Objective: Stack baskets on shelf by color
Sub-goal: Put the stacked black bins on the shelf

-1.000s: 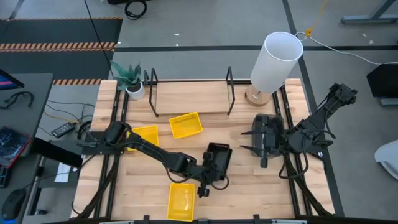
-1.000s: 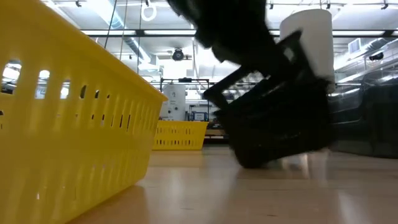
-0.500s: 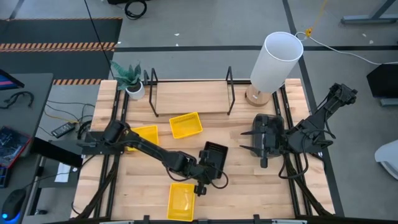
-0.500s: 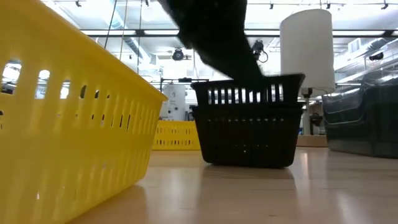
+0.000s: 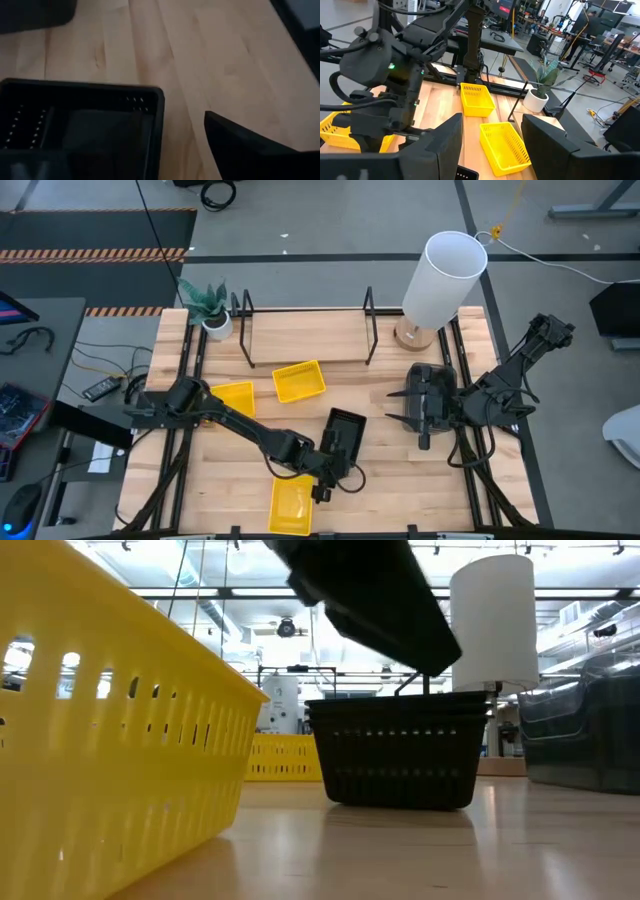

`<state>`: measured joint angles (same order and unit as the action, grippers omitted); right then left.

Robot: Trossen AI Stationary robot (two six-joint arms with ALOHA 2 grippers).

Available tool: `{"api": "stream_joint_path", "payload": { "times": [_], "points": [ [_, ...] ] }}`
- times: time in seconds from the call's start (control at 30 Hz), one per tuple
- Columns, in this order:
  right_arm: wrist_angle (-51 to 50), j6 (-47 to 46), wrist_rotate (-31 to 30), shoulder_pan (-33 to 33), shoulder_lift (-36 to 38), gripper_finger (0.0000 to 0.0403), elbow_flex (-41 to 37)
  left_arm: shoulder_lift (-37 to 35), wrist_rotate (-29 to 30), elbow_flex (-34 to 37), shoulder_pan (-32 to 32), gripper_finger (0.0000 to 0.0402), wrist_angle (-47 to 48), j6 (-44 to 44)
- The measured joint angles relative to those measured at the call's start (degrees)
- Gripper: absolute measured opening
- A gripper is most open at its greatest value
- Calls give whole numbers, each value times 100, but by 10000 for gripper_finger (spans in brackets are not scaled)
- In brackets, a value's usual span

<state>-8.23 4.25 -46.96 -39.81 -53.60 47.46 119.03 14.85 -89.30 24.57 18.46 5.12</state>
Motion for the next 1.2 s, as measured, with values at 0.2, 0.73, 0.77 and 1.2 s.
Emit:
{"api": "stream_joint_path", "payload": {
  "times": [0.2, 0.73, 0.77, 1.2],
  "points": [
    [2, -13, 0, 2, -2, 207, 0, 195, 404, -2, 6, 241, 153, -281],
    [-3, -17, -2, 2, -2, 207, 0, 210, -188, -4, -507, 21, 721, 124],
    [-3, -17, 0, 0, -2, 207, 0, 182, -195, -4, -536, 22, 721, 179],
    [-11, -20, -2, 1, -1, 207, 0, -864, 176, -2, -1438, 22, 857, -54]
  ]
}}
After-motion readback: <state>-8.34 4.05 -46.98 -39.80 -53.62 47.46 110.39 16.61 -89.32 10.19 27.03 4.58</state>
